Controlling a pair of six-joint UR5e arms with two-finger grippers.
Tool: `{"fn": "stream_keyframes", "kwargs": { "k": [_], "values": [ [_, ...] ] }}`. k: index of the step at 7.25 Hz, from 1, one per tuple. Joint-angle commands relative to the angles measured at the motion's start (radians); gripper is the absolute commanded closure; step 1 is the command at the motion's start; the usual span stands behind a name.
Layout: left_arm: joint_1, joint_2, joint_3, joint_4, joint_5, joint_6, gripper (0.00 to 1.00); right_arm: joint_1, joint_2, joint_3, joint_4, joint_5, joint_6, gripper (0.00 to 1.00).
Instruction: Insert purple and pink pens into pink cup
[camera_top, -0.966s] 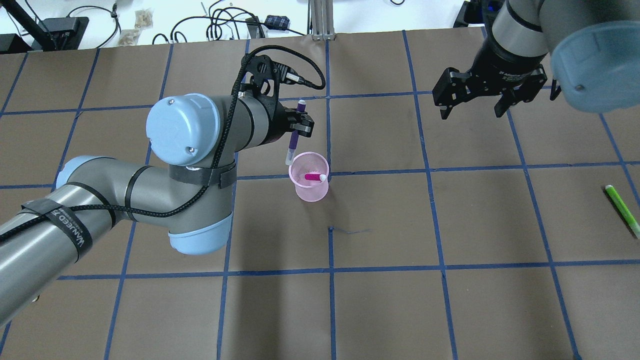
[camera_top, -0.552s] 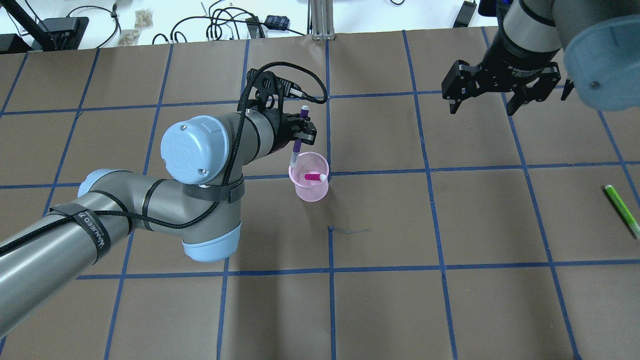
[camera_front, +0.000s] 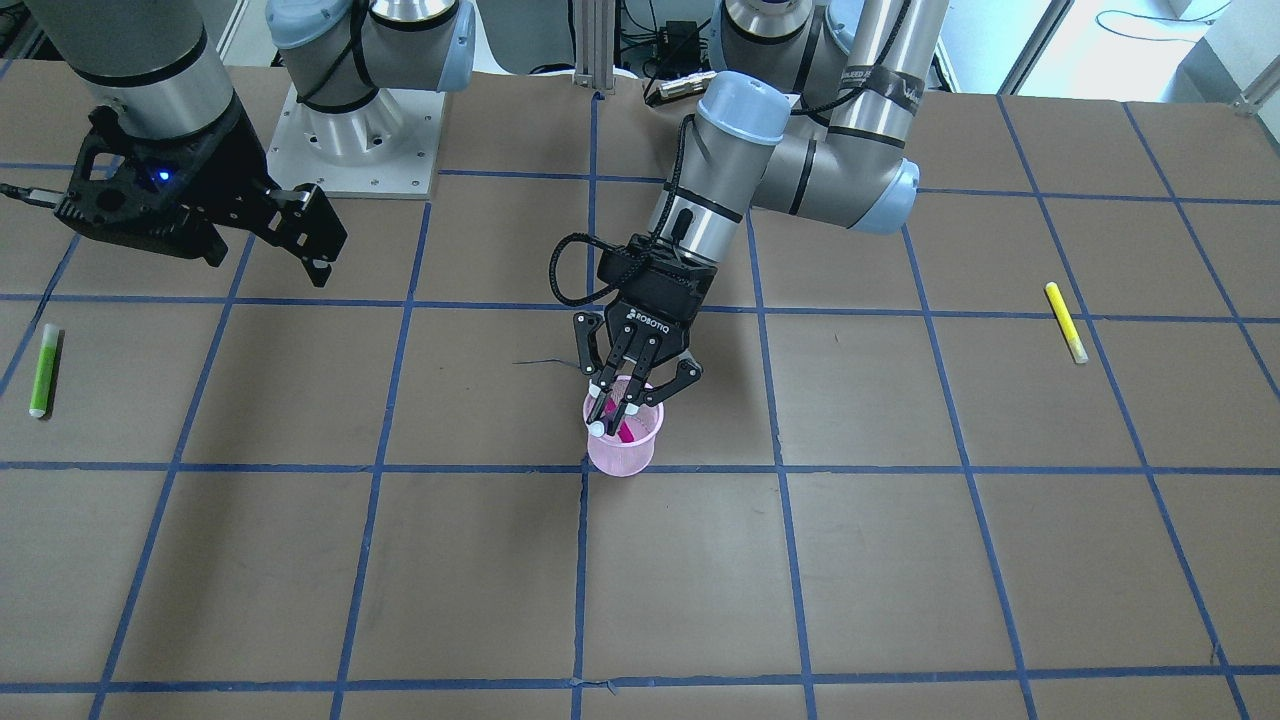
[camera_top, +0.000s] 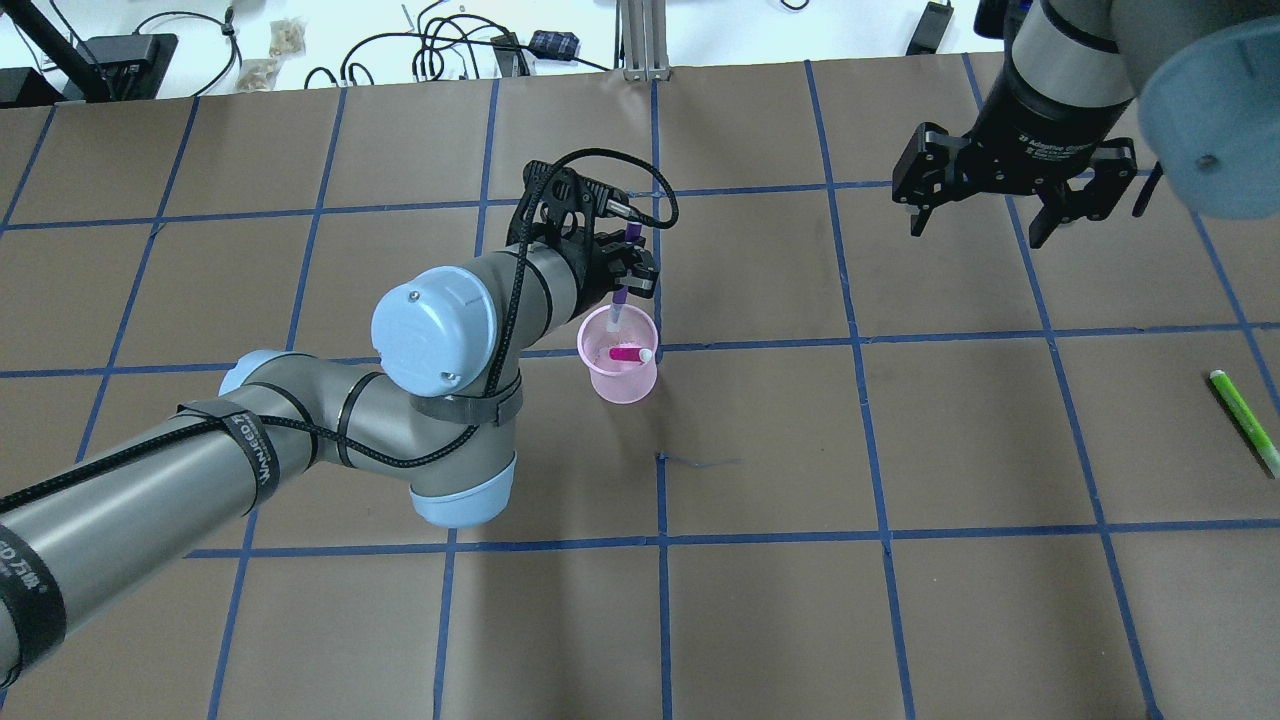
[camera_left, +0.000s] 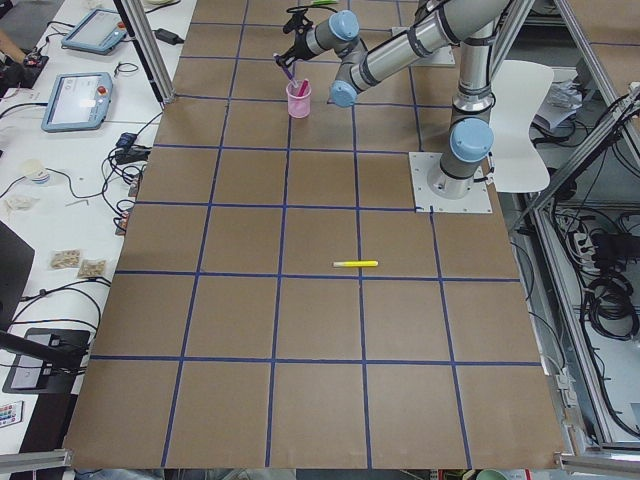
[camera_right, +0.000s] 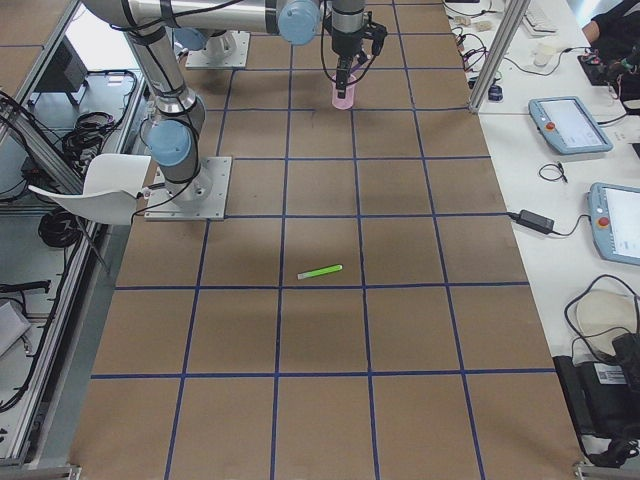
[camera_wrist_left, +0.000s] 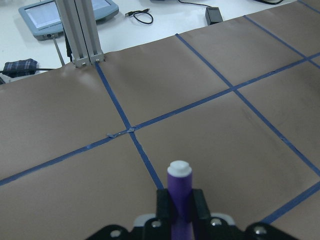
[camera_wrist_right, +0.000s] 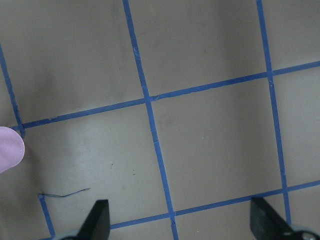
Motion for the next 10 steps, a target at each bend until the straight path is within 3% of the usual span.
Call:
{"fn": "stream_keyframes", "kwargs": {
  "k": [1,6,8,9,10],
  "values": [
    [0.001,-0.008,-0.025,0.022,0.0,0.003,1.0,-0.001,0.0,0.004,0.009,-0.007,0.006,0.0],
    [0.001,-0.037,-0.056,0.051,0.004,0.005,1.0,0.032,-0.021,-0.003,0.013,0.004,0.05,0.0],
    [-0.001,-0.039,-0.07,0.051,0.049,0.006,0.86,0.044,-0.018,-0.001,0.012,-0.007,0.049,0.0],
    [0.001,-0.045,-0.07,0.048,0.05,0.006,0.53,0.044,-0.018,0.0,0.012,-0.003,0.046,0.0],
    [0.001,-0.06,-0.07,0.049,0.046,0.005,0.08,0.044,-0.018,0.0,0.001,-0.001,0.044,0.0]
  ]
}}
